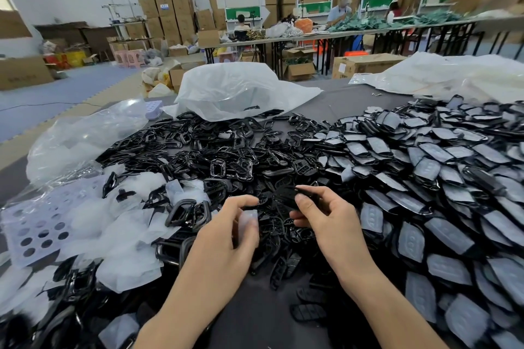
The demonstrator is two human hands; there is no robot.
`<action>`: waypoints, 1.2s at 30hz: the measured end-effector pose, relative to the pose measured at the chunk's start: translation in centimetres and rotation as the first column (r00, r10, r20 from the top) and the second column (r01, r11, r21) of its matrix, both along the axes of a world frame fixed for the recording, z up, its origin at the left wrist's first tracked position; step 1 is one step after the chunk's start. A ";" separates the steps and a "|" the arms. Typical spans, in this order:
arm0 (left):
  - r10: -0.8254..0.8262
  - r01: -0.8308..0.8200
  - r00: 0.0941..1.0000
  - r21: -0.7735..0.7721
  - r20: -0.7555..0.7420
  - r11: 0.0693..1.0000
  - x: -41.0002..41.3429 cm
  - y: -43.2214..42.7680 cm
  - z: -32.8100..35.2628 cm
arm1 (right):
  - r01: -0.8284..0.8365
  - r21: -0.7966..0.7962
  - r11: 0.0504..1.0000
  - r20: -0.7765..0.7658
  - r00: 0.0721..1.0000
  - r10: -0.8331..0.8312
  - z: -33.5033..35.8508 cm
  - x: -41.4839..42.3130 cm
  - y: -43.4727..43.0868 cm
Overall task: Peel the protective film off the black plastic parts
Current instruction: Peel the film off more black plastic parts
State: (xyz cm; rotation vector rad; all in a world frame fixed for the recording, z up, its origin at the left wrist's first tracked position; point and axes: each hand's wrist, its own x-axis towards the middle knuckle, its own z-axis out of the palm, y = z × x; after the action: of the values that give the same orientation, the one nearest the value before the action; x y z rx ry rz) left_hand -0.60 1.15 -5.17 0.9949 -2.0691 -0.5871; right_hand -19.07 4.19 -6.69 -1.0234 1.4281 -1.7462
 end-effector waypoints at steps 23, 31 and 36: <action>0.107 -0.096 0.976 0.065 -0.189 0.993 -0.8 -0.1 0.0 | -0.283 -0.020 0.959 0.035 0.958 0.284 1.0 1.1 0.6; 0.131 -0.004 0.914 0.314 -0.384 0.949 -0.7 -0.3 0.2 | -0.350 -0.030 0.936 0.025 0.936 0.351 1.4 1.6 1.1; 0.102 0.067 0.893 0.353 -0.438 0.933 -0.5 -0.5 0.4 | -0.383 -0.046 0.923 0.100 0.917 0.385 1.5 2.0 1.2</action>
State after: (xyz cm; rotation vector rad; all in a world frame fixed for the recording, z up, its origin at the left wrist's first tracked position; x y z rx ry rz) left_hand -1.12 0.68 -4.79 0.9643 -1.5647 -1.1068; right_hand -17.04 5.34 -5.23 -1.1192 1.0538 -1.5077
